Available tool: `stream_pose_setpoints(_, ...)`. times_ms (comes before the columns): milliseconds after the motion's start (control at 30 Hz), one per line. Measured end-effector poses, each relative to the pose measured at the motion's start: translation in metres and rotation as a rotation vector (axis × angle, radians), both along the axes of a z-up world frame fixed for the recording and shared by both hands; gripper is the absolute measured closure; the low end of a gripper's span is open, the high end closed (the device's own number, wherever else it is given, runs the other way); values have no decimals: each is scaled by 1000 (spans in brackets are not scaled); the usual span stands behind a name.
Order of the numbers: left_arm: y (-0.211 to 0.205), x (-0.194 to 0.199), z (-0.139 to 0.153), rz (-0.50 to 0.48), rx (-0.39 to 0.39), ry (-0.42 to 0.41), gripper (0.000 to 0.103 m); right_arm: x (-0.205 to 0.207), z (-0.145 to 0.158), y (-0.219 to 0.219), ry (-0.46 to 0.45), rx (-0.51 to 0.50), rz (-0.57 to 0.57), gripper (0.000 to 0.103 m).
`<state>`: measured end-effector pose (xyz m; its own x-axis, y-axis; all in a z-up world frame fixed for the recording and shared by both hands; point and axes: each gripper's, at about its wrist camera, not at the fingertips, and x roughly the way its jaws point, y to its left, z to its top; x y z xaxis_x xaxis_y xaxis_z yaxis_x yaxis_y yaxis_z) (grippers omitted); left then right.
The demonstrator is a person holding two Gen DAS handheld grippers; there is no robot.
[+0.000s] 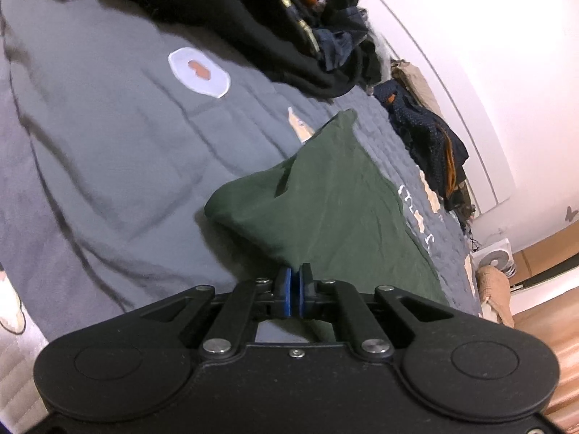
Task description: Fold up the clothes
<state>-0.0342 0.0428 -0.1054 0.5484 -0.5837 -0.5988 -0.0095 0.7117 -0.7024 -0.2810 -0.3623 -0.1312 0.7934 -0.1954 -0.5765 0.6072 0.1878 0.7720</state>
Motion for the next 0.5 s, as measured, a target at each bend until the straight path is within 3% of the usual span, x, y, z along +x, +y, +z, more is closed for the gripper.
stream_pose_setpoints(167,-2,3,-4,0,4,2,97,4,-3,2,13,-2,-8,91)
stream_pose_setpoints(200,-3,4,-5,1,2,8,94,6,-6,2,19,7,-10,86)
stream_pose_setpoints(300,-7,7,-8,6,8,17,72,9,-13,1,24,36,-22,74)
stream_pose_setpoints(500,-19,14,-13,-6,20,-4,71,20,-16,-1,-2,30,-17,59)
